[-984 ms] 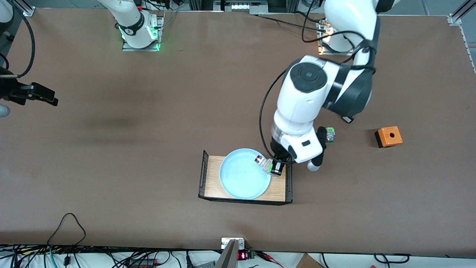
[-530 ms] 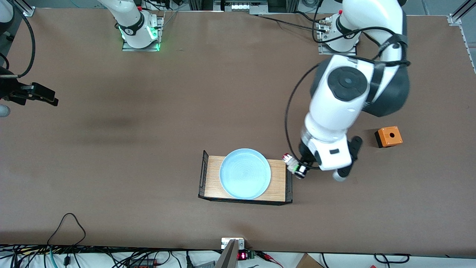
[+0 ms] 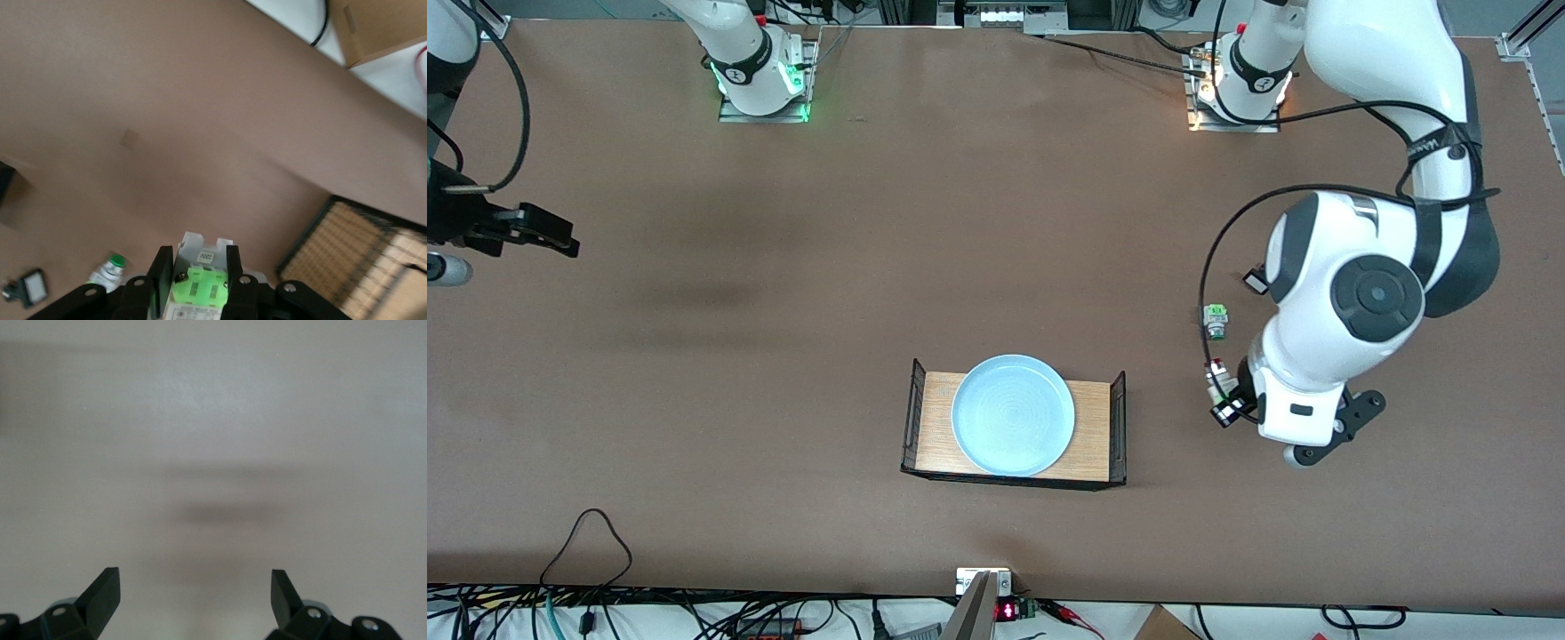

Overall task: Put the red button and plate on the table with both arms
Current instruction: 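Lift the green button with the left gripper toward the orange box, then lower the button beside the box while the right gripper reaches the plate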

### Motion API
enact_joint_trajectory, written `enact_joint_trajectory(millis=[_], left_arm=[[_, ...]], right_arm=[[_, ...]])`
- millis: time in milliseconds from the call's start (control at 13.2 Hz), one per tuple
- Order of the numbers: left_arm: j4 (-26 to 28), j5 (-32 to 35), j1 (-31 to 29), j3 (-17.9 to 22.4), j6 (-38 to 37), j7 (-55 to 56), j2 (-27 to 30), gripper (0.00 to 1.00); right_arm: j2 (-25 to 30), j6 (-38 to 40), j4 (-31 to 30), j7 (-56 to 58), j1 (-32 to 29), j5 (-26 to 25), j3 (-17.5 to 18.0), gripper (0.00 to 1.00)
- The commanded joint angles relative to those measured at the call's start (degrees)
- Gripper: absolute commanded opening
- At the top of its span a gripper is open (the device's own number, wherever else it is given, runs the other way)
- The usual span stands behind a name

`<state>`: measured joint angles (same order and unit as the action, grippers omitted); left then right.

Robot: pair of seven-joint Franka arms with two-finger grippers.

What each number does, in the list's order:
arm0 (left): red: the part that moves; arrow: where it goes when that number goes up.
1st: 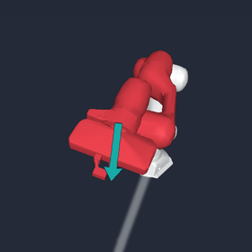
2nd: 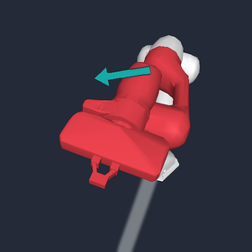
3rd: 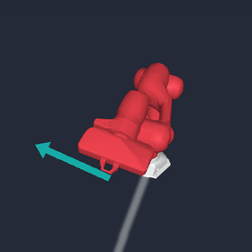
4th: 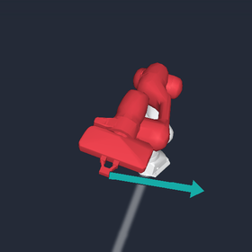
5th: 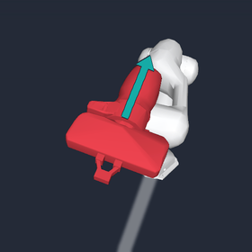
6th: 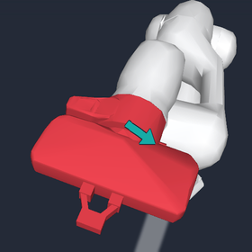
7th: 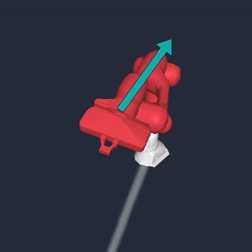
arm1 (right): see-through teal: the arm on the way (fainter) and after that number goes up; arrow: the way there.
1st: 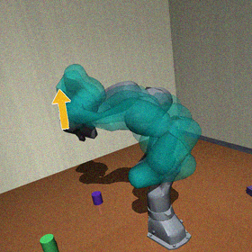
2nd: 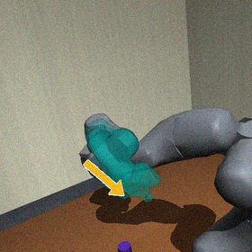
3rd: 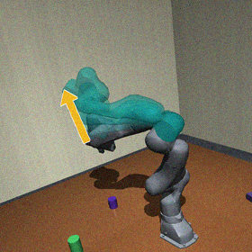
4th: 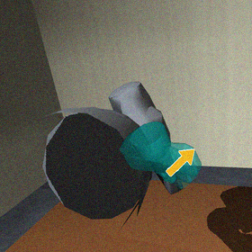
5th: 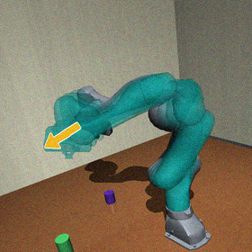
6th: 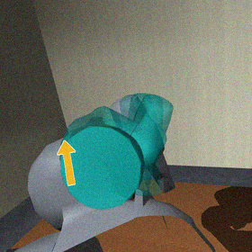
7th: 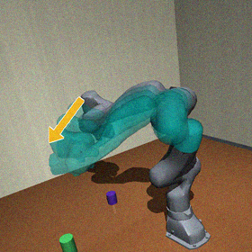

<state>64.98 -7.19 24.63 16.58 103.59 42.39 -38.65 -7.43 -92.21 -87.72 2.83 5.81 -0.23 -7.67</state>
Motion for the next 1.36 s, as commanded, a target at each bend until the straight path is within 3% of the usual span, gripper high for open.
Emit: enact_joint_trajectory(millis=[0,303,530,757,984,1287], left_arm=[[6.03,-4.04,-3.08,-0.40,0.74,-12.63,2.70,0.01],[11.13,-6.61,-7.66,-0.40,0.83,-29.09,2.00,0.01],[11.40,-8.27,-11.08,-0.49,1.61,-37.35,0.42,0.01],[17.62,-8.55,-12.32,-0.40,9.14,-42.64,0.24,0.01],[24.12,-8.72,-12.94,-0.49,18.82,-46.34,0.15,0.01],[27.12,-8.72,-13.20,-0.49,23.84,-46.34,-1.60,0.02]], right_arm=[[0.04,-1.30,0.09,-0.19,1.75,0.05,-0.06,1.00],[0.57,-0.42,0.00,-2.12,2.01,0.31,-0.07,1.00],[0.74,3.08,0.00,-3.96,3.33,0.66,-0.06,1.00],[1.01,3.27,0.09,-19.31,4.56,6.45,0.02,1.00],[0.83,3.36,0.09,-28.37,10.34,7.61,0.02,1.00],[-0.83,2.83,0.09,-41.48,20.01,7.52,-0.06,1.00]])
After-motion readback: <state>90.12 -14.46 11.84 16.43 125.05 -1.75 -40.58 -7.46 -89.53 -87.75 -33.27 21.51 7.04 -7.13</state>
